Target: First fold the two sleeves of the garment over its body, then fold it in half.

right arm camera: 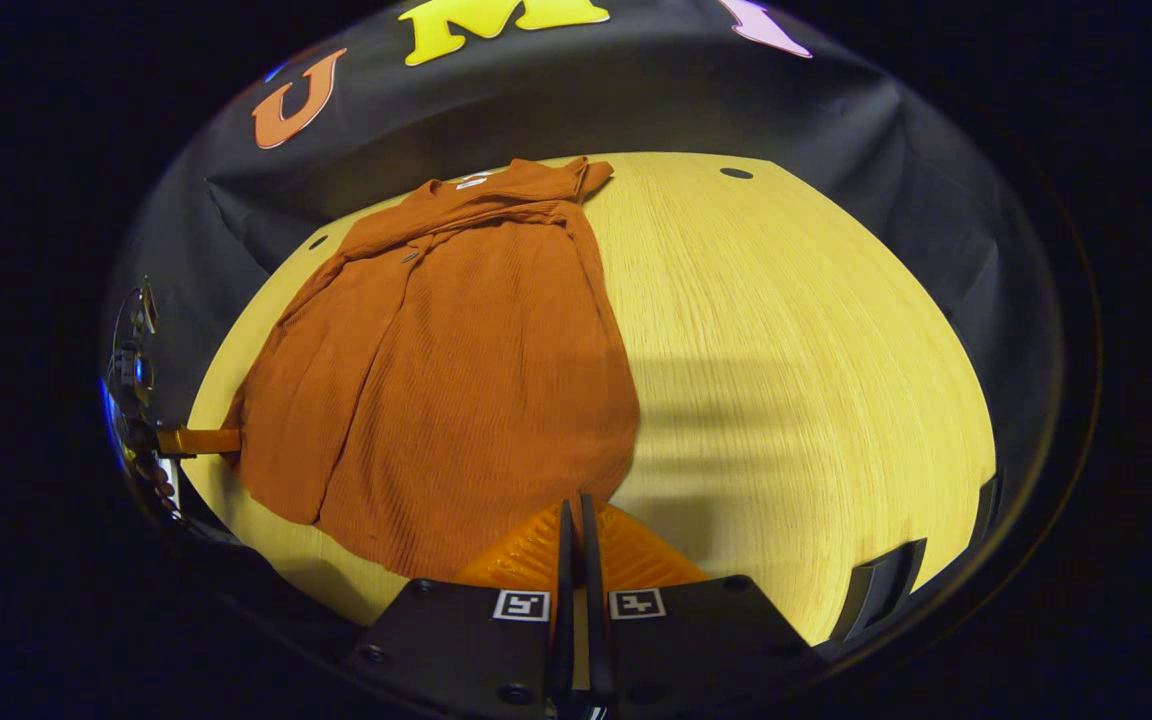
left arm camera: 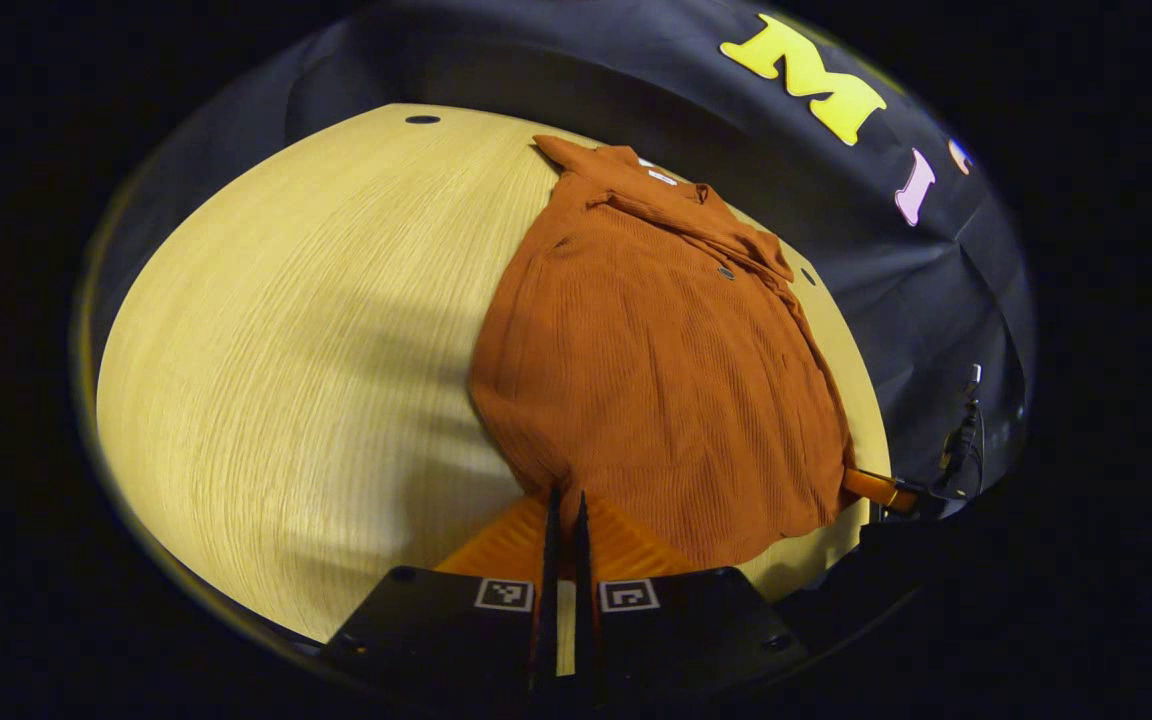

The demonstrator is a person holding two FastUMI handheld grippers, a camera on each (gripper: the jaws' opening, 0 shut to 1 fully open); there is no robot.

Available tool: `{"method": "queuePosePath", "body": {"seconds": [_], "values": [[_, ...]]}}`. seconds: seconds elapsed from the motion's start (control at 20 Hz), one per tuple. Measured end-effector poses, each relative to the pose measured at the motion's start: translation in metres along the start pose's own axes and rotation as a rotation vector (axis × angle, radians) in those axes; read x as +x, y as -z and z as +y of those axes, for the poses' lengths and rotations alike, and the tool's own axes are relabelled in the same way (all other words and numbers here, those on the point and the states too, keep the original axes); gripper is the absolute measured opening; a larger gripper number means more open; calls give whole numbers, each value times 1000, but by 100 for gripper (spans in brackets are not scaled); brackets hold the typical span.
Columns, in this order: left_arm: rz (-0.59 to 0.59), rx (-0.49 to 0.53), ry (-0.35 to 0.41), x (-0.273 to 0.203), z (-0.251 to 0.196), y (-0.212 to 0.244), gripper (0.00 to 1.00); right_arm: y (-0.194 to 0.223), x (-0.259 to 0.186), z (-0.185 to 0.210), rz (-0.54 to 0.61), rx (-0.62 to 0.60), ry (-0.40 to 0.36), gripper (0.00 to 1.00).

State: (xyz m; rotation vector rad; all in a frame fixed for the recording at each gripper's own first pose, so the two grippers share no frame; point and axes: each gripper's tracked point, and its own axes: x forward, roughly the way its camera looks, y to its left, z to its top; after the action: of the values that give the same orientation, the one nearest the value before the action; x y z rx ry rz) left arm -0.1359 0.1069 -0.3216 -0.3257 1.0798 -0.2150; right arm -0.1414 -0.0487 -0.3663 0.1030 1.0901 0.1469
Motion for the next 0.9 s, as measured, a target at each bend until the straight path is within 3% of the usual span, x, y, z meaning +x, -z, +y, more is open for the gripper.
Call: {"method": "queuePosePath", "body": {"seconds": [0.05, 0.1, 0.2, 0.55, 0.7, 0.9], "values": [[-3, -2, -4, 0, 0, 0, 6, 0, -1, 2, -1, 4, -3, 7], [-3, -7, -6, 0, 1, -1, 4, -2, -2, 2, -1, 3, -6, 1], [-22, 13, 0, -5, -5, -7, 4, -13, -8, 3, -25, 2, -20, 0], [-210, 116, 92, -37, -46, -104, 3, -125, -44, 6, -208, 78, -83, 1], [-308, 203, 118, -52, -72, -149, 3, -181, -60, 14, -299, 92, -110, 0], [-460, 386, 55, -60, -85, -225, 3, -252, -68, 25, -394, 70, -139, 0]]}}
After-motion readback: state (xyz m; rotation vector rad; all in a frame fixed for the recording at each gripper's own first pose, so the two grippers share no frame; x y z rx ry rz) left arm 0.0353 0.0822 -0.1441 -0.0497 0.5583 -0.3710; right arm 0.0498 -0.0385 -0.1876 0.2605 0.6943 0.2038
